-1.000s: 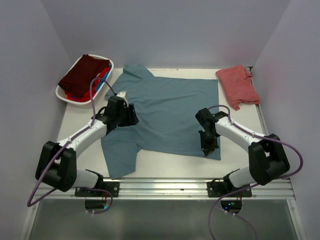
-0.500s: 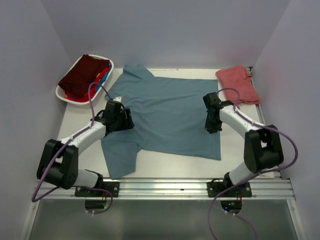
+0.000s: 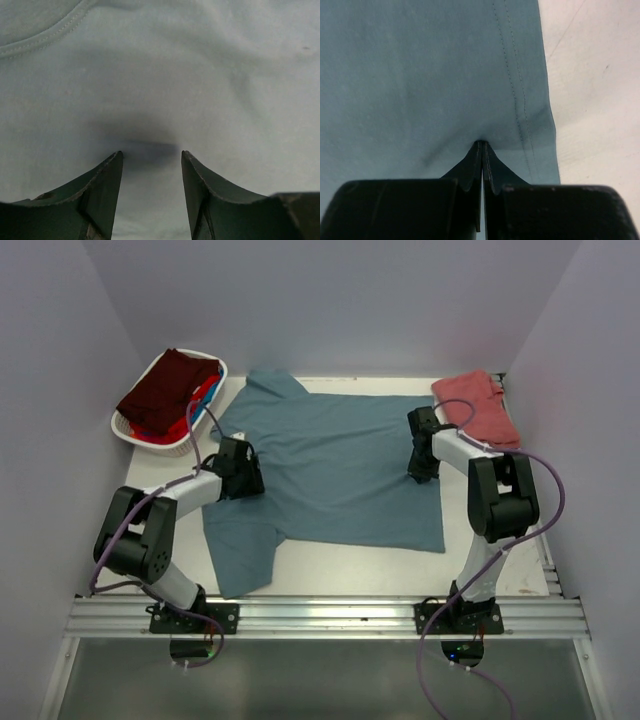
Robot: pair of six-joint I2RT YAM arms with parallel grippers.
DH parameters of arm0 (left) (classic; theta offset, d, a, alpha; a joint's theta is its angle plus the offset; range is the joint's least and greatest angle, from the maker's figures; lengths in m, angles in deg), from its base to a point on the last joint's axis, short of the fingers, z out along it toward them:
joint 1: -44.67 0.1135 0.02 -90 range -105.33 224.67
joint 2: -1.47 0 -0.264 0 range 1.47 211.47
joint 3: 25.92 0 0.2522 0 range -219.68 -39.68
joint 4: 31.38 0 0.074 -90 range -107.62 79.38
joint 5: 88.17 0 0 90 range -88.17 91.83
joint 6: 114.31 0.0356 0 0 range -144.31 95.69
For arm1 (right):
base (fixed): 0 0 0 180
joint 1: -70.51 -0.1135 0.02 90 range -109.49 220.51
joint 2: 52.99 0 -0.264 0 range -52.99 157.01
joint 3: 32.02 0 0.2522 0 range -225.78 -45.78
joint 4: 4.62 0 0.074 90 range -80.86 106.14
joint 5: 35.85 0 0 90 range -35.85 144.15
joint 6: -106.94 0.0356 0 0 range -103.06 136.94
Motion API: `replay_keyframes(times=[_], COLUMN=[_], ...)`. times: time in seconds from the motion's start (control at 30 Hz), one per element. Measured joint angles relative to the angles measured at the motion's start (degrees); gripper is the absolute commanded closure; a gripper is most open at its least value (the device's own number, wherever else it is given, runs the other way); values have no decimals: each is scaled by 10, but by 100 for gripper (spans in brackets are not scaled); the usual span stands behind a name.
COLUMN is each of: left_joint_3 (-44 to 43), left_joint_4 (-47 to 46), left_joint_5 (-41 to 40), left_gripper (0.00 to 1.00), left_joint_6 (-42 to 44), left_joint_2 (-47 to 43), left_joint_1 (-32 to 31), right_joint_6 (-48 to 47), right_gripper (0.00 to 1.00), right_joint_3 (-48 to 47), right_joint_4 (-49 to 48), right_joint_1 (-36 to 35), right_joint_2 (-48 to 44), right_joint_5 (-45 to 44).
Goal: Fold and stack the t-shirts
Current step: Flatten the tshirt out
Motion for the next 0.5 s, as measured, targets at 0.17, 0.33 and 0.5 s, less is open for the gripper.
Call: replay_keyframes(times=[0.17,0.33,0.5], left_joint_3=[-39,-95,-171], left_joint_4=[-27,-53,-69], left_joint_5=[-7,-9,-13], left_gripper=[47,47,48], left_joint_6=[-5,-5,-4], left_joint_2=[58,117,183], left_joint_1=[0,0,1], right_joint_6=[0,0,-7], right_gripper=[100,100,100], right_joint_3=[-31,-90,-169], right_joint_4=[-7,-10,-13], right_joint_1=[20,45,57], right_joint_2=[25,68,122], right_joint_5=[7,17,32])
